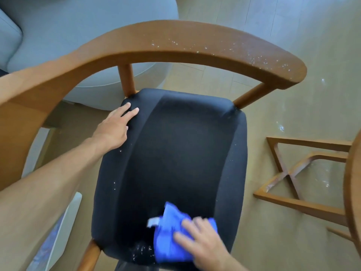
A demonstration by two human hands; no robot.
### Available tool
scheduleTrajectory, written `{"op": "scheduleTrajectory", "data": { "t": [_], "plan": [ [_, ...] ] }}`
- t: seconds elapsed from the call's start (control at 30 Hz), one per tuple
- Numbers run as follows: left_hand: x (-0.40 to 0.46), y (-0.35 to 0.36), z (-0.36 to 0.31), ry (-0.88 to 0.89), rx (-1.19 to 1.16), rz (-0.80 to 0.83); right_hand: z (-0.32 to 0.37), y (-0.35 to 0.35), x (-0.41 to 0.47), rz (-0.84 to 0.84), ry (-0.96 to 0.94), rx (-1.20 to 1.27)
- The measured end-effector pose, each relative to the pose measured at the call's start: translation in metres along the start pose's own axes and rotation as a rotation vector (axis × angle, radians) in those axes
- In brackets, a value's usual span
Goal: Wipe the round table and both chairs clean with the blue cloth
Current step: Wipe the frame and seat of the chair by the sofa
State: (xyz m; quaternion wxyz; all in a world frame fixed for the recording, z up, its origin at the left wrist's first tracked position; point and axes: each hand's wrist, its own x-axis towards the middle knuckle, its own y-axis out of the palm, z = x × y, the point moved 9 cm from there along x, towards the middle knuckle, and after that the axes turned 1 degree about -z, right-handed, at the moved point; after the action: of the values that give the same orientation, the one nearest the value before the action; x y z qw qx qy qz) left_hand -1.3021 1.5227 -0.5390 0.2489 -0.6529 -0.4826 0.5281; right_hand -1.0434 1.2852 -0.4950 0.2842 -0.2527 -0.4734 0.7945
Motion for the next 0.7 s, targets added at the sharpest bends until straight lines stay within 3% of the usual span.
{"op": "scheduleTrajectory", "data": {
  "t": [0.07, 0.13, 0.2, 0.27, 0.37, 0.5, 0.63, 0.7],
  "plan": [
    [0.000, 0.000, 0.000, -0.012, 0.012, 0.005, 0.021, 0.031, -0.040, 0.242, -0.197, -0.073],
    [0.000, 0.001, 0.000, -0.022, 0.022, 0.008, 0.020, 0.033, -0.050, 0.336, -0.376, -0.160],
    [0.000, 0.001, -0.001, -0.032, 0.026, -0.001, 0.006, 0.018, -0.042, 0.276, -0.487, -0.160],
    [0.000, 0.003, -0.001, -0.033, 0.033, -0.015, -0.022, -0.008, -0.020, 0.121, -0.465, -0.166],
    [0.000, 0.006, 0.000, -0.044, 0.034, -0.022, -0.091, -0.055, 0.025, -0.033, -0.283, -0.266],
    [-0.001, 0.008, 0.003, -0.059, 0.052, -0.041, -0.195, -0.114, 0.092, -0.155, 0.115, -0.263],
    [0.001, 0.011, 0.003, -0.071, 0.066, -0.029, -0.242, -0.125, 0.101, -0.422, 0.612, -0.062],
    [0.001, 0.011, 0.004, -0.074, 0.065, -0.032, -0.238, -0.118, 0.084, -0.508, 0.728, 0.053]
  ]
}}
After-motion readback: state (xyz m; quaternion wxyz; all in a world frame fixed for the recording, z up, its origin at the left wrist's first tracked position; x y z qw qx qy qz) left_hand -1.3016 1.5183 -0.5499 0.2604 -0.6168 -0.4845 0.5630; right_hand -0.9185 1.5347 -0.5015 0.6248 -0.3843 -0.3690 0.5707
